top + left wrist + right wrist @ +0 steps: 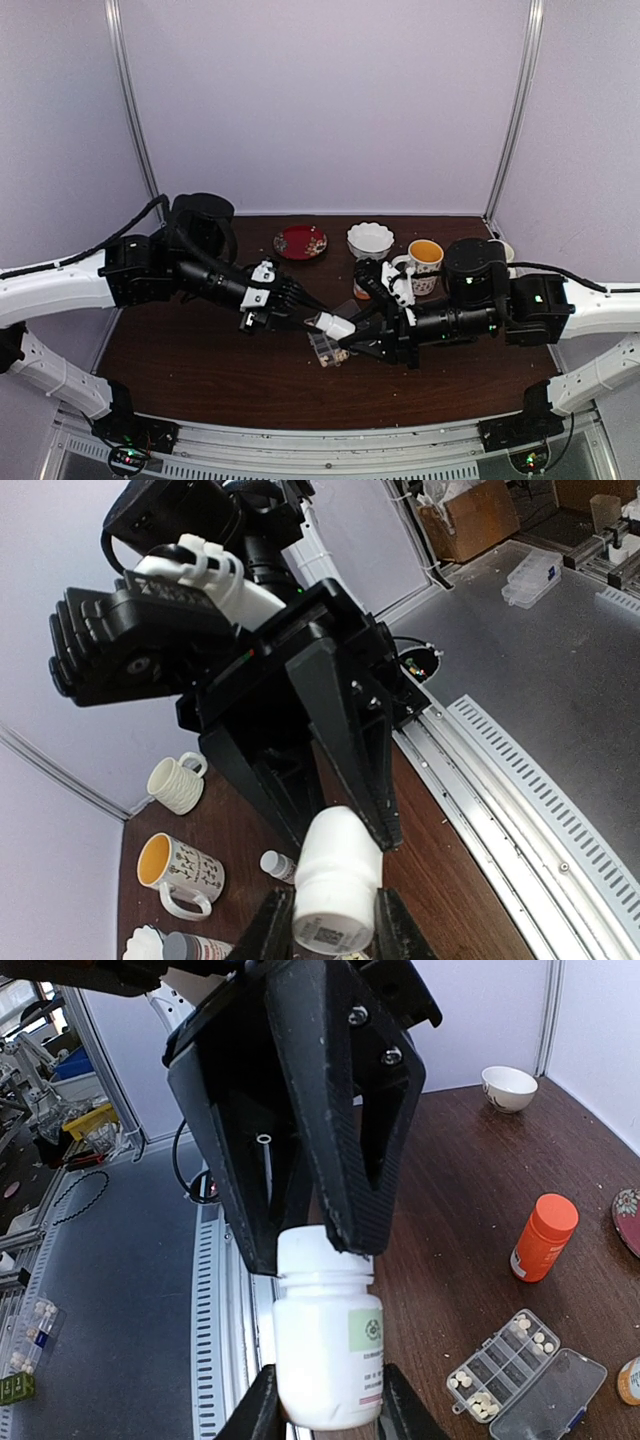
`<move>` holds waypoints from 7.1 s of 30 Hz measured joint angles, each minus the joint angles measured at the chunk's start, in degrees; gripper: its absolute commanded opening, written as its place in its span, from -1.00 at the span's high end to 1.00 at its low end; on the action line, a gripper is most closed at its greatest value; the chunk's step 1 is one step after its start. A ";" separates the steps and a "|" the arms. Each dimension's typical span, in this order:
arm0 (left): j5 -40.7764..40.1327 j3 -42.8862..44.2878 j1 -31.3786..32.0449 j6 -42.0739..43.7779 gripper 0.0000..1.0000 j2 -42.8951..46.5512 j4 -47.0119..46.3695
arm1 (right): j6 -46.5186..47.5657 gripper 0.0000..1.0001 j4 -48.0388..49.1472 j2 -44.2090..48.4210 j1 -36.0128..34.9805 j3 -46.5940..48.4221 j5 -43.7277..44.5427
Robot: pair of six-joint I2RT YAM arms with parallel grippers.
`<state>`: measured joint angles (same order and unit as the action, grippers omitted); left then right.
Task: Sort the pills into containers
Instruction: Unscrew the lid of the pill bottle from the pill bottle.
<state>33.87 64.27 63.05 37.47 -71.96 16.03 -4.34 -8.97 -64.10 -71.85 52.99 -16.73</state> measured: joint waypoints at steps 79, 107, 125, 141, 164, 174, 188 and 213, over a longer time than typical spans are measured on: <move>-15.98 1.55 3.69 -17.11 -0.95 -0.17 -10.19 | 5.88 0.98 -2.84 3.80 0.61 1.09 1.07; -4.85 3.63 3.61 -18.67 -0.44 2.51 -4.24 | 5.88 0.99 -3.23 3.06 0.66 1.18 0.90; -1.86 5.29 3.61 -13.55 0.03 -2.05 2.08 | 5.88 0.98 -3.56 3.04 0.66 1.97 -0.02; -5.57 5.77 3.61 -15.19 0.66 -1.51 1.99 | 5.86 0.99 -3.61 2.99 0.61 1.97 -0.63; -18.03 18.45 2.47 -59.10 1.00 -7.56 9.40 | 17.70 1.00 -1.07 1.55 0.59 4.37 17.29; -21.86 14.67 1.79 -85.22 1.00 -8.63 2.67 | 33.59 1.00 6.21 1.60 -0.68 -0.22 29.77; -25.42 0.13 1.42 -109.39 1.00 -5.70 -20.61 | 59.19 1.00 32.06 -1.33 -4.70 -10.49 47.39; -24.44 -11.74 0.83 -129.15 1.00 1.16 -33.57 | 69.83 1.00 50.93 -5.27 -7.13 -16.13 55.58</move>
<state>9.43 52.53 63.88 -91.68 -70.81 -17.54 65.49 41.95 -69.36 -78.98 36.86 38.85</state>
